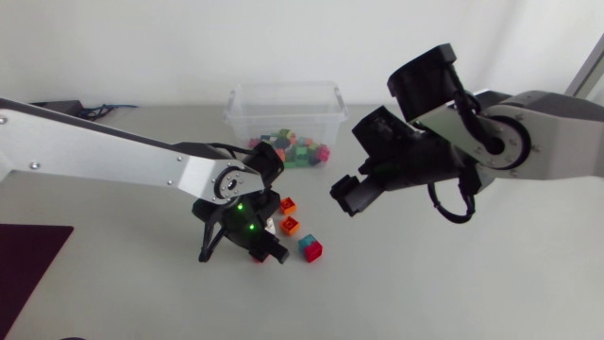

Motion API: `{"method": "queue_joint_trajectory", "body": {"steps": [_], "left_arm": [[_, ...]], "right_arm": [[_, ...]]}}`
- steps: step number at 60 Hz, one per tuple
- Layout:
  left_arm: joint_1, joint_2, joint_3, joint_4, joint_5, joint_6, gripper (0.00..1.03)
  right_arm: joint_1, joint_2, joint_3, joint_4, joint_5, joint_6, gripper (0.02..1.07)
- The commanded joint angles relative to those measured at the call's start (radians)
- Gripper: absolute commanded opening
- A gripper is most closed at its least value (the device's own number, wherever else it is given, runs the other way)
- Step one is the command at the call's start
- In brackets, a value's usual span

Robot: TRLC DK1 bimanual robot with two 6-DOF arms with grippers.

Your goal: Place the duplo bricks in the container

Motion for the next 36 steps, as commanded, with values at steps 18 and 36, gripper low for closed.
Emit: {"method": "queue_joint_trajectory", "body": {"steps": [18, 36], "left_arm": [[0.021, -0.226, 0.004, -0.050, 0.000, 0.053, 0.30], [0.068, -0.335, 0.073, -0.053, 0.000, 0.081, 0.30]], "right_arm": [[0.109, 0.180, 0.059, -0.132, -0.006, 0.042, 0.96], [0.205, 0.388, 0.167, -0.188, 0.045, 0.092, 0.88]]}}
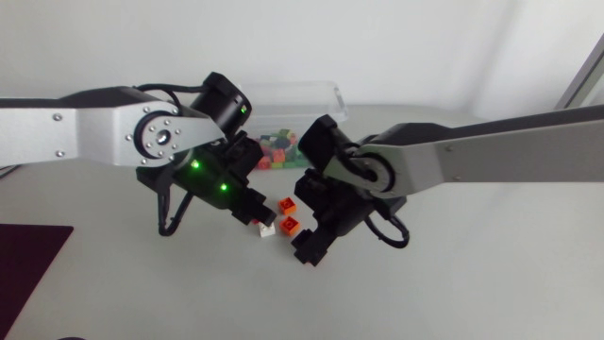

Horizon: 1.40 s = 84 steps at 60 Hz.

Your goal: Place the duplo bricks in the container

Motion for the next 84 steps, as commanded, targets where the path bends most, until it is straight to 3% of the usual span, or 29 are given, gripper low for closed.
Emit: {"method": "queue_joint_trajectory", "body": {"steps": [1, 14, 46, 60, 84], "left_arm": [[0.027, -0.044, 0.054, -0.009, 0.000, 0.024, 0.30], [0.076, -0.063, 0.120, -0.004, 0.001, 0.039, 0.31], [0.146, -0.033, 0.206, 0.169, 0.001, 0.017, 0.31], [0.157, 0.006, 0.242, 0.200, 0.001, 0.014, 0.31], [0.165, 0.085, 0.347, 0.211, 0.001, 0.014, 0.31]], "right_arm": [[0.016, 0.067, 0.049, -0.029, 0.018, 0.030, 0.88], [0.006, 0.173, 0.126, -0.075, 0.046, 0.049, 0.83], [-0.035, 0.316, 0.275, -0.191, 0.023, 0.098, 0.82], [-0.014, 0.360, 0.314, -0.211, 0.021, 0.108, 0.75], [-0.001, 0.400, 0.336, -0.213, 0.019, 0.110, 0.46]]}}
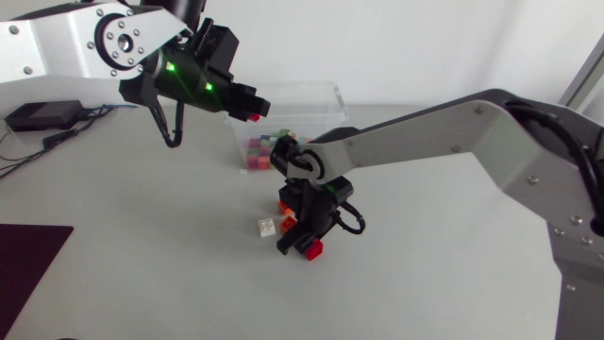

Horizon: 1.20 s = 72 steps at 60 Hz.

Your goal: Place the duplo bricks in the container

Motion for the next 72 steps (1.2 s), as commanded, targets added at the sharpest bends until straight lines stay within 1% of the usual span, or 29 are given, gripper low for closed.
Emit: {"method": "queue_joint_trajectory", "body": {"steps": [1, 6, 20, 42, 48, 57, 62, 63, 64, 65, 66, 68, 69, 70, 72], "left_arm": [[0.012, 0.033, 0.051, 0.008, 0.001, -0.007, 0.31], [0.016, 0.053, 0.076, 0.009, 0.001, -0.010, 0.31], [0.035, 0.125, 0.131, 0.049, 0.001, -0.022, 0.31], [0.082, 0.264, 0.245, 0.120, 0.001, -0.048, 0.33], [0.098, 0.298, 0.265, 0.163, 0.001, -0.053, 0.34], [0.099, 0.352, 0.283, 0.229, 0.001, -0.058, 0.35], [0.101, 0.378, 0.292, 0.269, 0.001, -0.059, 0.37], [0.101, 0.392, 0.302, 0.278, 0.001, -0.059, 0.43], [0.101, 0.395, 0.303, 0.279, 0.001, -0.059, 0.46], [0.101, 0.406, 0.311, 0.282, 0.001, -0.058, 0.54], [0.102, 0.409, 0.314, 0.284, 0.001, -0.058, 0.57], [0.107, 0.418, 0.317, 0.304, -0.006, -0.058, 0.77], [0.108, 0.419, 0.317, 0.313, -0.017, -0.058, 0.83], [0.110, 0.421, 0.317, 0.318, -0.020, -0.056, 0.88], [0.113, 0.419, 0.312, 0.318, -0.020, -0.056, 0.92]], "right_arm": [[0.015, 0.033, 0.020, -0.012, -0.005, 0.028, 0.45], [0.019, 0.036, 0.017, -0.012, -0.003, 0.028, 0.31], [0.009, -0.013, -0.012, -0.032, -0.003, 0.027, 0.29], [-0.057, -0.214, -0.037, -0.066, -0.034, 0.007, 0.29], [-0.075, -0.258, -0.029, -0.078, -0.052, -0.005, 0.29], [-0.107, -0.307, -0.009, -0.088, -0.065, -0.015, 0.29], [-0.123, -0.324, 0.008, -0.088, -0.083, -0.021, 0.29], [-0.127, -0.327, 0.014, -0.088, -0.085, -0.022, 0.29], [-0.130, -0.329, 0.017, -0.088, -0.085, -0.022, 0.29], [-0.133, -0.330, 0.022, -0.088, -0.085, -0.022, 0.29], [-0.136, -0.332, 0.025, -0.088, -0.085, -0.022, 0.29], [-0.139, -0.338, 0.034, -0.084, -0.089, -0.031, 0.29], [-0.144, -0.343, 0.040, -0.078, -0.095, -0.033, 0.29], [-0.147, -0.343, 0.045, -0.078, -0.099, -0.033, 0.29], [-0.153, -0.343, 0.057, -0.075, -0.100, -0.036, 0.29]]}}
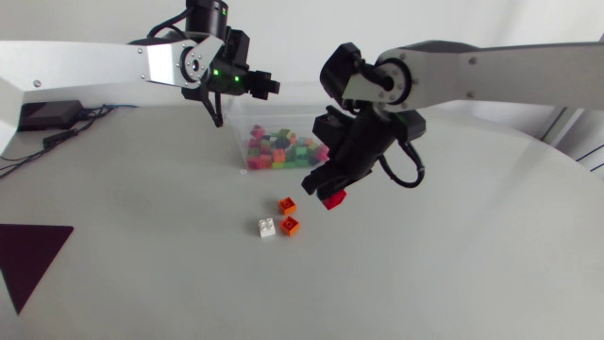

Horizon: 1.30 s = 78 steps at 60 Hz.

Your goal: Place the duplo bricks in the container

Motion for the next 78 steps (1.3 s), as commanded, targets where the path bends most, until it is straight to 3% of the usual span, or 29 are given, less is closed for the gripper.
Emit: {"method": "queue_joint_trajectory", "body": {"steps": [1, 10, 21, 35, 53, 78], "left_arm": [[0.016, 0.019, 0.027, 0.017, -0.012, -0.020, 0.93], [0.028, -0.119, -0.122, 0.024, -0.004, 0.026, 0.97], [0.050, -0.320, -0.334, 0.016, 0.082, 0.155, 0.97], [0.050, -0.446, -0.518, -0.121, 0.179, 0.388, 0.97], [-0.038, -0.381, -0.627, -0.246, 0.234, 0.601, 0.97], [-0.053, -0.257, -0.629, -0.265, 0.265, 0.703, 0.96]], "right_arm": [[-0.018, -0.025, 0.047, 0.003, -0.015, -0.021, 0.29], [-0.061, -0.036, 0.115, 0.050, -0.046, -0.032, 0.29], [-0.110, 0.004, 0.236, 0.103, -0.075, -0.023, 0.29], [-0.133, 0.101, 0.345, 0.196, -0.097, -0.004, 0.29], [-0.147, 0.199, 0.439, 0.305, -0.101, 0.025, 0.29], [-0.170, 0.334, 0.515, 0.431, -0.101, 0.032, 0.29]]}}
